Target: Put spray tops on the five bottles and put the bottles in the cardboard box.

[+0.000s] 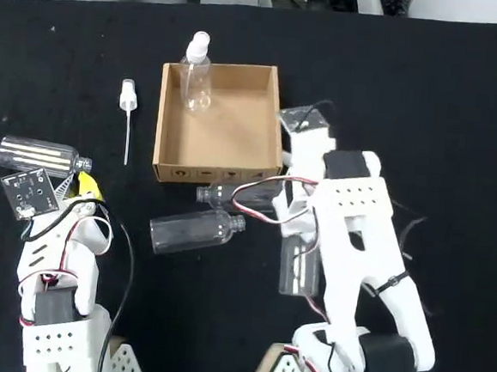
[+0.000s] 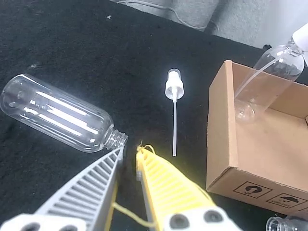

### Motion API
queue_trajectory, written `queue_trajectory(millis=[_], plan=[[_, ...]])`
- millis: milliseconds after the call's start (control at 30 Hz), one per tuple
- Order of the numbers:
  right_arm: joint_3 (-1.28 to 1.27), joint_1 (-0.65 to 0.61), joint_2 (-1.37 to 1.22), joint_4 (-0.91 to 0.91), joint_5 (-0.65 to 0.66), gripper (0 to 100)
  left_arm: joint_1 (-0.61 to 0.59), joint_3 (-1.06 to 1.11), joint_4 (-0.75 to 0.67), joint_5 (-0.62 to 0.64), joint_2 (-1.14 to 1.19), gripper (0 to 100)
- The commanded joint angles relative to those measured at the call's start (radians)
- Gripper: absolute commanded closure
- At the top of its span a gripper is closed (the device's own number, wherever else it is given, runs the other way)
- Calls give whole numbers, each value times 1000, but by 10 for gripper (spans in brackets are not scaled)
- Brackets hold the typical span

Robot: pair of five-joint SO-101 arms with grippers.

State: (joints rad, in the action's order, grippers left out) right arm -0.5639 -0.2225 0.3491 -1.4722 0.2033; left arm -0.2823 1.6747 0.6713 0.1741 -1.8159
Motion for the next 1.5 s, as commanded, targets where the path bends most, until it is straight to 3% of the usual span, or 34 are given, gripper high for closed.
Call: queue_trajectory(millis=[0, 200, 367, 500, 600, 833, 1467], plan=[[-24, -84, 5, -5, 41, 882, -10, 25, -20, -8, -8, 961], [-85, -140, 5, 69, 54, 882, -10, 25, -20, -8, -8, 961], [-147, -164, 5, 120, 229, 882, -10, 25, -20, -8, -8, 960], [-188, -164, 5, 149, 295, 877, -10, 25, -20, -8, -8, 960], [-197, -164, 4, 152, 295, 872, -10, 25, -21, -8, -8, 960], [-199, -164, 4, 146, 284, 701, -10, 25, -21, -8, -8, 960], [-199, -164, 4, 167, 68, 740, -10, 25, -21, -8, -8, 960]])
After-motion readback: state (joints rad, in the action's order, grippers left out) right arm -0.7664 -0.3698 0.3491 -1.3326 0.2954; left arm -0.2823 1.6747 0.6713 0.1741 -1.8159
